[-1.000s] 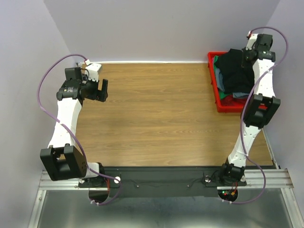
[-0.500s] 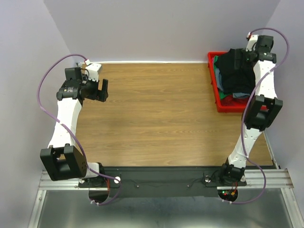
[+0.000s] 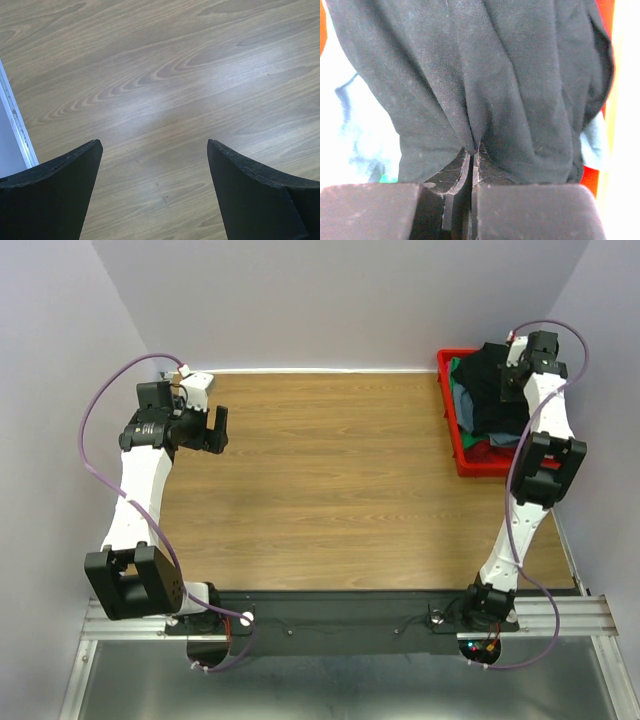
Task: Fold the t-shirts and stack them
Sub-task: Grab the tshirt from the pile
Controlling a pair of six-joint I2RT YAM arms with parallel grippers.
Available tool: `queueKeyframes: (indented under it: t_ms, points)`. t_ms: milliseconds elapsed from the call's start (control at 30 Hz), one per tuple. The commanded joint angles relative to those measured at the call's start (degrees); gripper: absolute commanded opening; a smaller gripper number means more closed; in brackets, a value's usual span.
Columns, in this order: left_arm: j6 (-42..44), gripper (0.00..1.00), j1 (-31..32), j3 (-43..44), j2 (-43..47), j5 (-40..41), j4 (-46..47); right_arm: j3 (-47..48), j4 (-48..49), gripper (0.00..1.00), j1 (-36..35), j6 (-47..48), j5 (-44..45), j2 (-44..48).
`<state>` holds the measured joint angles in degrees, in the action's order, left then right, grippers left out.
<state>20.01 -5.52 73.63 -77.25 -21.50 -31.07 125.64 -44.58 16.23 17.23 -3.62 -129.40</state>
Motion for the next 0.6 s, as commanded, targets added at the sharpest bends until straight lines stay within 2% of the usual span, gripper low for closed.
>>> queueKeyframes:
  t_ms: [0, 200, 367, 500, 567]
  points:
    - [-0.59, 0.99, -0.02, 0.11, 0.35, -0.83, 1.80, 4.08, 1.86, 0.01, 1.17, -0.88, 0.20, 7.22]
    - [-0.67, 0.99, -0.02, 0.99, 0.88, -0.92, 1.71, 6.37, 5.11, 0.01, 1.96, -3.17, -3.93, 19.34]
    - [-1.29, 0.99, -0.11, 1.52, 1.14, -0.74, 2.06, 7.94, 7.66, 0.00, 1.96, -4.05, -7.63, 23.40]
    - [-2.95, 0.99, -0.11, 2.40, 1.23, -0.91, 2.42, 11.28, 8.36, 0.01, 1.96, -6.67, -14.91, 25.94]
    - [-3.66, 0.99, -0.19, 3.54, 1.32, -1.00, 2.33, 13.30, 8.89, 0.00, 1.88, -9.05, -22.37, 26.83]
